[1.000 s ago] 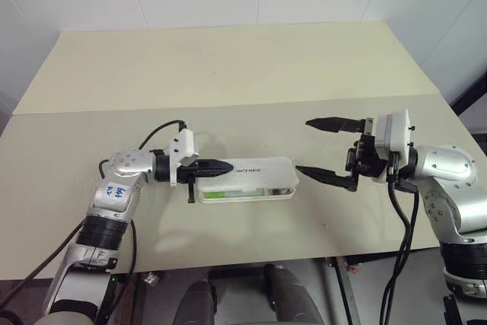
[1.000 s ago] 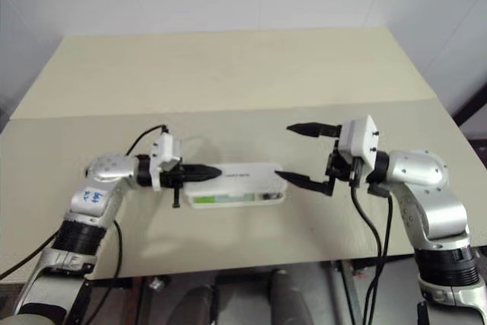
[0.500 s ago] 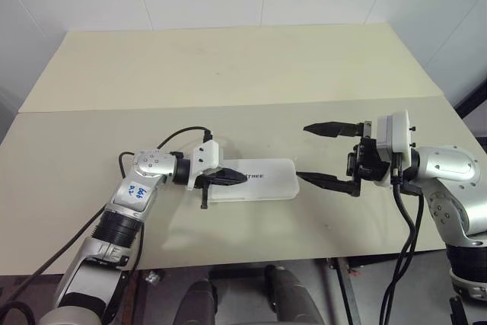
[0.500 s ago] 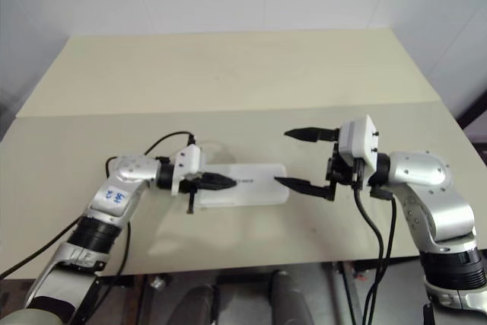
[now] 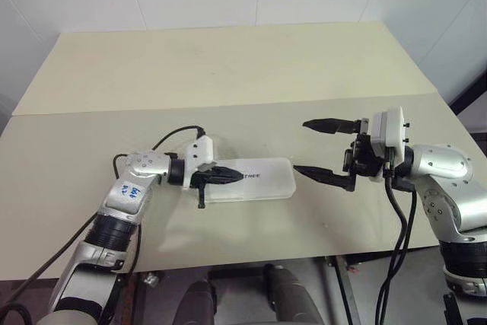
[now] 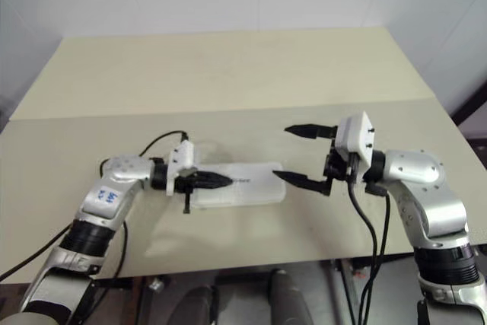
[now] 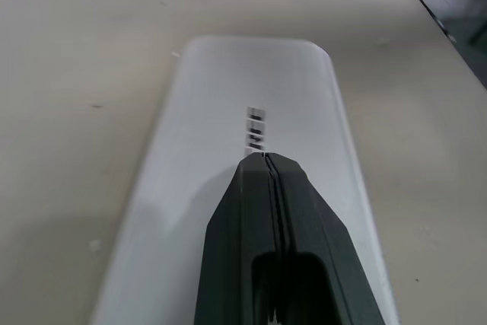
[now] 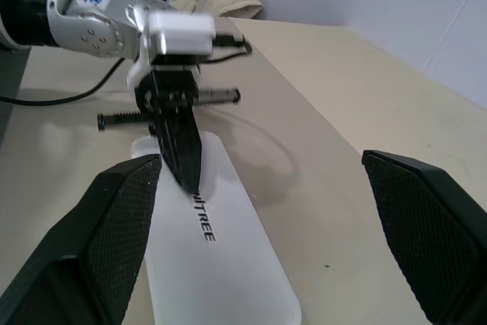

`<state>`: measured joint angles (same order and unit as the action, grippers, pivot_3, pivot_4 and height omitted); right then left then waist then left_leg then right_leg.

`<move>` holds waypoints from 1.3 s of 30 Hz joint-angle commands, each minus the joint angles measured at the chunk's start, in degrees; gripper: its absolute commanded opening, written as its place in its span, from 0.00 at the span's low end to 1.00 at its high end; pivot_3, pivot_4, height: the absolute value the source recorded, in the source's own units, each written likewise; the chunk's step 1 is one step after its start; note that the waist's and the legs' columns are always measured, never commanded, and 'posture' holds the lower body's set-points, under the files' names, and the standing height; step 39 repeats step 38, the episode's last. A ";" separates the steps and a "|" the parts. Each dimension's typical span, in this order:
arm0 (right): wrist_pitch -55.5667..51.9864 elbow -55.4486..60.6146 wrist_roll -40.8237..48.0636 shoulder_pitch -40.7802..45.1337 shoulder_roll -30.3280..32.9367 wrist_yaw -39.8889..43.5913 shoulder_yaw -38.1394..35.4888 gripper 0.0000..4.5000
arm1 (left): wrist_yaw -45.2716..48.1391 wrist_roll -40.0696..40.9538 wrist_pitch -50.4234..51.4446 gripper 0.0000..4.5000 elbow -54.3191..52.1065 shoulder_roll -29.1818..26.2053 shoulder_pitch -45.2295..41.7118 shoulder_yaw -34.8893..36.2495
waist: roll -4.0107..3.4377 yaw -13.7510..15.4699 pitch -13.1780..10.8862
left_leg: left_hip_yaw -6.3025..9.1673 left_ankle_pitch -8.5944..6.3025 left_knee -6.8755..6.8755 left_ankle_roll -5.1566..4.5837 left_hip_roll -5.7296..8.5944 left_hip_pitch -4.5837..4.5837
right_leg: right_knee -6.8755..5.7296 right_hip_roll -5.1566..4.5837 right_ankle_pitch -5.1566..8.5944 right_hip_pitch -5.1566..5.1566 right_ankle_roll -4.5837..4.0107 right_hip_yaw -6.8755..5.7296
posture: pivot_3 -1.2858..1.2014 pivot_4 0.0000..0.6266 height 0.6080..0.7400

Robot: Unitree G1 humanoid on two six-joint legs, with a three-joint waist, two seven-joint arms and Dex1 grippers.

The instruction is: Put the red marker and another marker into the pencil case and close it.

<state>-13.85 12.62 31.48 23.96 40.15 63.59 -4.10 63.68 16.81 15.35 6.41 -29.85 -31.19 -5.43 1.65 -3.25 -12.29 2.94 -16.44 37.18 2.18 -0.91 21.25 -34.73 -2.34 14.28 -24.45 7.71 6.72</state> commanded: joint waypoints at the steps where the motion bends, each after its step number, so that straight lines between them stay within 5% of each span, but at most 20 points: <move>1: 1.95 -1.12 -0.49 1.67 -0.22 1.10 -0.23 1.00 | -1.92 6.19 2.07 0.01 -3.44 -0.98 -0.39 7.59 | 0.00 0.03 0.00 | 0.01 0.00 -0.01 0.00 0.00 0.01 | 0.00 0.00 0.00 -0.01 0.00 -0.01 | 0.52 0.24 1.00; 7: 3.68 -4.62 -1.22 3.15 -0.19 2.95 -0.48 1.00 | -1.86 11.81 6.32 0.01 -7.34 -4.75 3.29 14.39 | 0.00 -0.10 0.00 | 0.00 -0.01 -0.06 0.01 0.00 0.01 | 0.02 -0.02 0.00 -0.01 0.01 -0.01 | 0.52 0.24 1.00; 9: 4.45 -6.68 -1.31 3.90 0.30 4.03 -0.94 1.00 | -0.86 12.85 6.90 0.09 -9.64 -8.09 7.57 17.41 | 0.01 -0.28 -0.01 | 0.01 -0.01 -0.08 0.01 -0.02 0.00 | 0.00 -0.01 0.00 -0.03 0.00 -0.03 | 0.52 0.24 1.00; 14: 6.38 -11.74 -2.07 5.98 1.26 6.16 -1.88 1.00 | -2.02 15.63 8.71 0.42 -15.01 -12.27 14.78 23.02 | 0.02 -0.08 -0.03 | -0.01 -0.01 -0.10 0.00 -0.04 -0.01 | -0.01 -0.02 0.03 -0.05 -0.05 -0.03 | 0.52 0.24 1.00; 22: 9.44 -14.95 -3.44 7.03 1.25 8.75 -1.53 1.00 | -6.29 14.96 6.72 1.00 -16.97 -12.25 14.93 25.35 | 0.05 0.04 -0.04 | -0.02 -0.01 -0.06 0.00 0.00 0.00 | 0.10 -0.07 0.03 0.03 -0.05 -0.05 | 0.52 0.24 1.00; 39: 10.63 -19.11 -4.21 6.88 2.60 9.57 -3.02 1.00 | -4.47 10.67 -0.03 1.00 -11.18 -14.98 14.96 22.98 | 0.04 -0.17 -0.05 | -0.04 -0.01 -0.12 0.00 -0.02 0.00 | 0.08 -0.05 0.03 -0.03 -0.06 -0.05 | 0.52 0.24 1.00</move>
